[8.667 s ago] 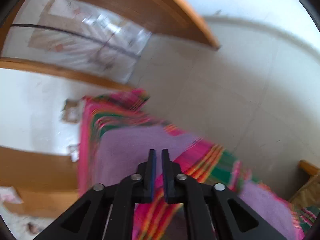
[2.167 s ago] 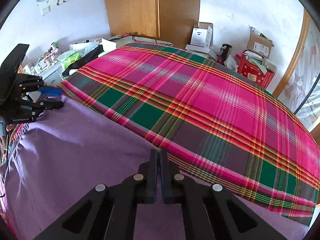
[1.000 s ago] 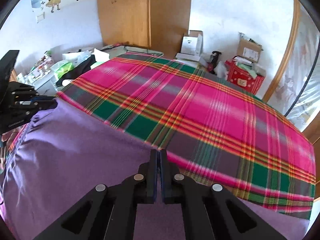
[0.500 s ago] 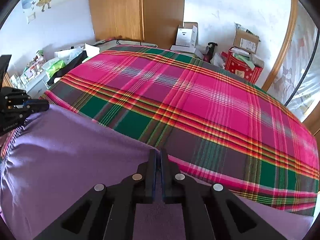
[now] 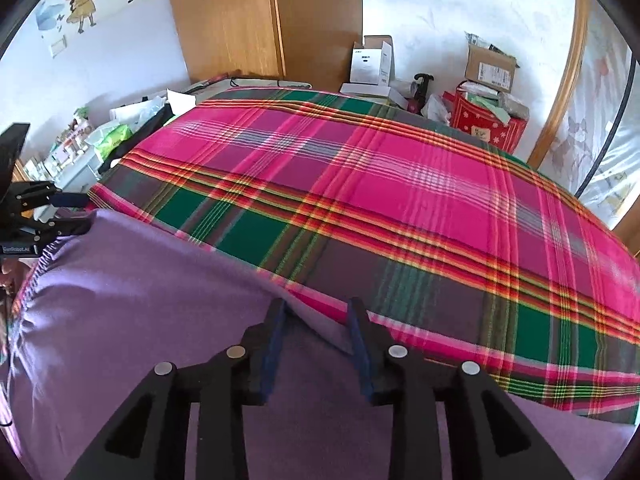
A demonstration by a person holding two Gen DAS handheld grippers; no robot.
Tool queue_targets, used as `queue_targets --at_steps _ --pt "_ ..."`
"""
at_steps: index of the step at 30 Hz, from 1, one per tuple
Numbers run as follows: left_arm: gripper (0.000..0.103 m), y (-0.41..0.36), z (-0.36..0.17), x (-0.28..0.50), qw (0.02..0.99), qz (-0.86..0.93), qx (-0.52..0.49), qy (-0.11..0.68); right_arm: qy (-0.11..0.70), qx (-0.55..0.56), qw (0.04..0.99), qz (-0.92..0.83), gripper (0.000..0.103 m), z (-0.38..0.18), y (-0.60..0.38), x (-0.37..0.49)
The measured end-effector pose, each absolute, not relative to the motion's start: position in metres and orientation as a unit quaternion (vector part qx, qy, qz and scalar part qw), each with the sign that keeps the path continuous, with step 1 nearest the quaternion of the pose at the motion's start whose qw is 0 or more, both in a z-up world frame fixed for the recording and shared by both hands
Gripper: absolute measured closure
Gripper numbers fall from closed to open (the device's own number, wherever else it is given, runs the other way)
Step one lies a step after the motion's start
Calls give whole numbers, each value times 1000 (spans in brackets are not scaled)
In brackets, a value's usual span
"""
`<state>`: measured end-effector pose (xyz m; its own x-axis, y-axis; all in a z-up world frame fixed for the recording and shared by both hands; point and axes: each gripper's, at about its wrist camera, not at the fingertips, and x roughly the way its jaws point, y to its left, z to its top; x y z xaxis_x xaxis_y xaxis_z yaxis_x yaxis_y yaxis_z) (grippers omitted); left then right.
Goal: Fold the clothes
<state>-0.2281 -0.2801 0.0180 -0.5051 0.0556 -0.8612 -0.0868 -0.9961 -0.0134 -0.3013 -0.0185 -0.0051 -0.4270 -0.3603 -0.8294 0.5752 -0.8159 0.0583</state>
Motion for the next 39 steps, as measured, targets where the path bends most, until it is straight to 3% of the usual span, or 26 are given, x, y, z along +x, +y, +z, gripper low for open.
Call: queue_targets --at_steps 4,7,9,12,15,20,22,39 --pt "48 -274 18 -226 52 866 -496 26 118 457 290 -833 71 -5 -16 -302" --pt "55 -271 21 -225 57 865 -498 29 136 450 290 -834 71 -5 -20 -298" --pt "73 -268 22 -225 66 864 -498 35 130 451 289 -834 70 -6 -19 -298" --pt "88 -256 23 -223 70 864 -495 65 128 454 287 -834 70 -6 -18 -297" --pt "89 -257 23 -222 63 866 -493 59 135 455 287 -832 71 -5 -19 -296" --pt "90 -261 25 -220 49 872 -485 46 130 455 294 -830 93 -5 -15 -292" --pt "91 -259 27 -220 42 875 -480 52 131 452 291 -833 97 -4 -14 -290" --pt "91 -262 30 -221 8 885 -463 57 157 431 240 -856 98 1 -30 -290"
